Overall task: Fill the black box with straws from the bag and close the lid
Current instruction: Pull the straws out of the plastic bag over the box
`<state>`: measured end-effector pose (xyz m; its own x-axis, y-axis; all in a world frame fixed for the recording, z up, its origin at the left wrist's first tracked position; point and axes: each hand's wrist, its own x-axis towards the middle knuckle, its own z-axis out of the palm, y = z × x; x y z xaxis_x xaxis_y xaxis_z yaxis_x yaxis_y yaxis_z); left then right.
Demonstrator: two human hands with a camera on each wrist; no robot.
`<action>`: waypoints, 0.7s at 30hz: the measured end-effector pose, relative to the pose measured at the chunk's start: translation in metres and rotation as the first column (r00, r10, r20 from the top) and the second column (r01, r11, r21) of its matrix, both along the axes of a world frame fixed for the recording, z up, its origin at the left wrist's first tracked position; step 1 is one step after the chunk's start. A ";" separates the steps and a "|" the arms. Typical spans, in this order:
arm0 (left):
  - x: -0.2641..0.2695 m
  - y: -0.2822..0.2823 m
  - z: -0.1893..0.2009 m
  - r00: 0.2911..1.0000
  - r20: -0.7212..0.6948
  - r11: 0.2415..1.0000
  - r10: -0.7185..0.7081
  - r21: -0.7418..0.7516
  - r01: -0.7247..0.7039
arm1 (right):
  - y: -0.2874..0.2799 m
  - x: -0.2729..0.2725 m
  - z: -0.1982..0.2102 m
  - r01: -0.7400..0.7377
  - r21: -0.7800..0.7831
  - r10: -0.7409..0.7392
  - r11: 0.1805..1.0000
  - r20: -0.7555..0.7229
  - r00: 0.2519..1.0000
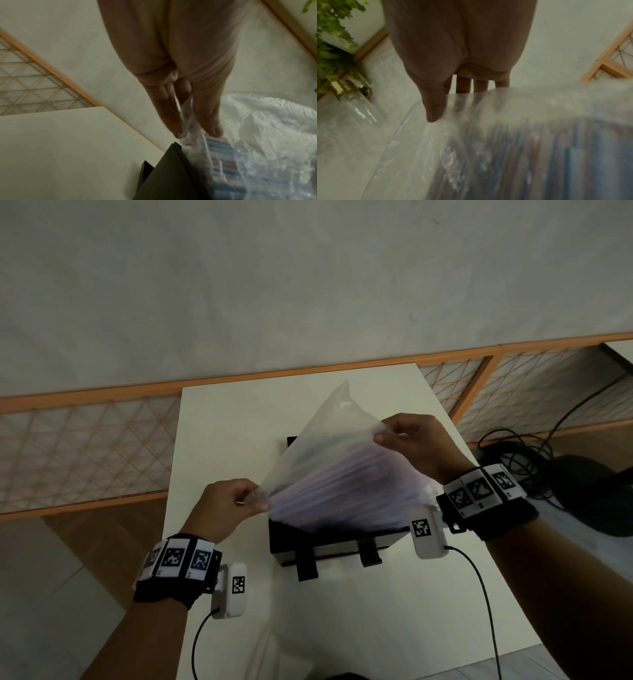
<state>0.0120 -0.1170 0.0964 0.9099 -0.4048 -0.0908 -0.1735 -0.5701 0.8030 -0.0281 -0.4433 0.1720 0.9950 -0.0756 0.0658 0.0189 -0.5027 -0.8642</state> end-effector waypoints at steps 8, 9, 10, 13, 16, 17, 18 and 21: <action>-0.003 -0.001 0.000 0.999 0.046 1.000 0.004 -0.027 -0.003 | 0.003 -0.004 0.007 -0.050 0.063 0.050 0.997 0.003 0.999; -0.003 -0.001 0.002 0.998 0.054 0.999 0.013 -0.036 -0.011 | 0.003 -0.003 0.010 -0.056 0.089 0.054 0.994 0.019 0.998; -0.004 -0.001 0.003 0.999 0.050 0.998 0.020 -0.060 -0.017 | 0.003 -0.003 0.012 -0.061 0.097 0.058 0.993 0.027 0.998; -0.005 -0.002 0.010 0.999 -0.044 0.997 -0.002 -0.075 -0.001 | 0.004 -0.001 0.015 -0.067 0.021 0.066 0.998 0.049 0.997; -0.002 0.000 0.007 0.994 -0.097 0.998 -0.053 0.034 0.057 | 0.006 -0.001 0.019 -0.021 0.059 0.018 0.998 0.051 0.999; -0.001 0.000 0.004 0.998 -0.059 0.999 -0.032 0.041 0.034 | 0.007 -0.002 0.021 -0.011 0.064 0.007 0.998 0.053 0.999; 0.000 0.000 0.003 1.000 -0.029 1.000 0.004 0.004 -0.004 | 0.008 -0.003 0.022 -0.005 0.071 0.000 0.997 0.062 0.998; 0.001 0.000 0.002 0.991 -0.115 0.982 0.067 -0.167 -0.086 | 0.009 -0.003 0.021 -0.014 0.111 0.011 0.994 0.023 1.000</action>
